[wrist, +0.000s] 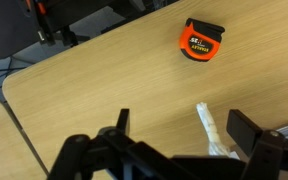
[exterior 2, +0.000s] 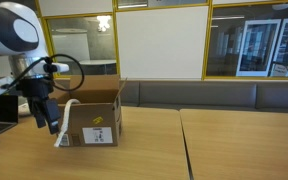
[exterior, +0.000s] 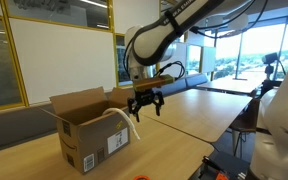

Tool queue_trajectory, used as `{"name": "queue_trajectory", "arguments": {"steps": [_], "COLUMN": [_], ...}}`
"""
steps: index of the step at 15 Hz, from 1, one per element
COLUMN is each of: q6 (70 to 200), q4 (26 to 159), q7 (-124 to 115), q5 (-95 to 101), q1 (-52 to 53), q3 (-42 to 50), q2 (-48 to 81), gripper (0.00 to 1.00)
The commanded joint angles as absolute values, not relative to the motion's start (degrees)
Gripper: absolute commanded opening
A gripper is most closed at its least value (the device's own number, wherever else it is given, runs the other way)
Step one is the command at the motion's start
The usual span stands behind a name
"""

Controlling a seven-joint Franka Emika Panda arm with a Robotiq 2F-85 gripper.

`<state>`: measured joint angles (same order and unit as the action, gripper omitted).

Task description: Put all the objects on the table into the box.

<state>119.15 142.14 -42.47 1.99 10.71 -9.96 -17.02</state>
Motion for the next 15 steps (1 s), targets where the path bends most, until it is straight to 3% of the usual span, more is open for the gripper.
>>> {"name": "queue_trajectory", "arguments": {"steps": [1, 15], "q6": [130.0, 155.2], "q4": [147.9, 153.7], "q7": [-43.6, -43.4], "q5": [-1.6, -19.3], "q1": [8.0, 10.6], "q3": [-10.1, -11.7], "q2": [-12.6, 2.7], "gripper": [1.00, 1.00]}}
